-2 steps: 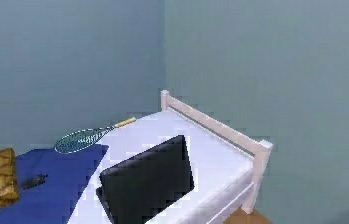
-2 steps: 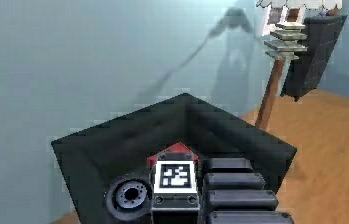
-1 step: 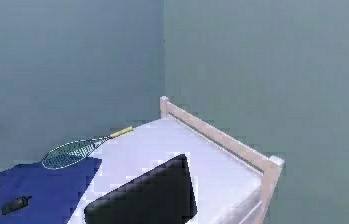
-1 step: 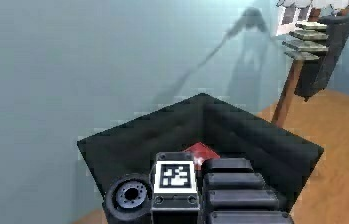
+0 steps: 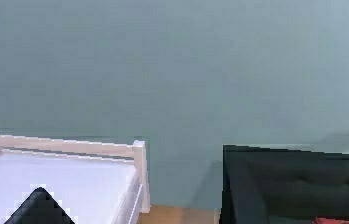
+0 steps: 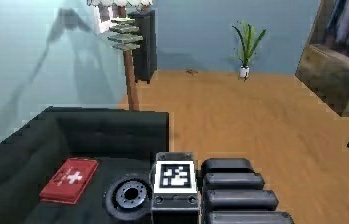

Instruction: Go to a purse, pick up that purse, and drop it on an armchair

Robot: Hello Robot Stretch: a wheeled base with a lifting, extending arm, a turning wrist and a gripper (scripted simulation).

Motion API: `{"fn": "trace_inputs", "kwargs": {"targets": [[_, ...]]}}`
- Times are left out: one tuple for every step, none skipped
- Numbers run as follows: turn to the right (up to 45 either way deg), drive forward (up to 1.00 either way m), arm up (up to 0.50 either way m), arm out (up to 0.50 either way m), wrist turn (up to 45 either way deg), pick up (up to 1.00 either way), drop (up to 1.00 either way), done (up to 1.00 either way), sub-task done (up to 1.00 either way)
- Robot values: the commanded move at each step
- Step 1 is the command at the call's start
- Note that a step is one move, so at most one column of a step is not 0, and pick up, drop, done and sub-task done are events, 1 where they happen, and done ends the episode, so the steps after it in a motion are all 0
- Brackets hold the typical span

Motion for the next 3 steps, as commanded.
{"fn": "trace_inputs", "kwargs": {"targets": [[3.0, 0.0, 0.0, 0.0, 0.0, 0.0, 0.0, 0.0, 0.0], [45.0, 0.0, 0.0, 0.0, 0.0, 0.0, 0.0, 0.0, 0.0], [45.0, 0.0, 0.0, 0.0, 0.0, 0.0, 0.0, 0.0, 0.0]]}}
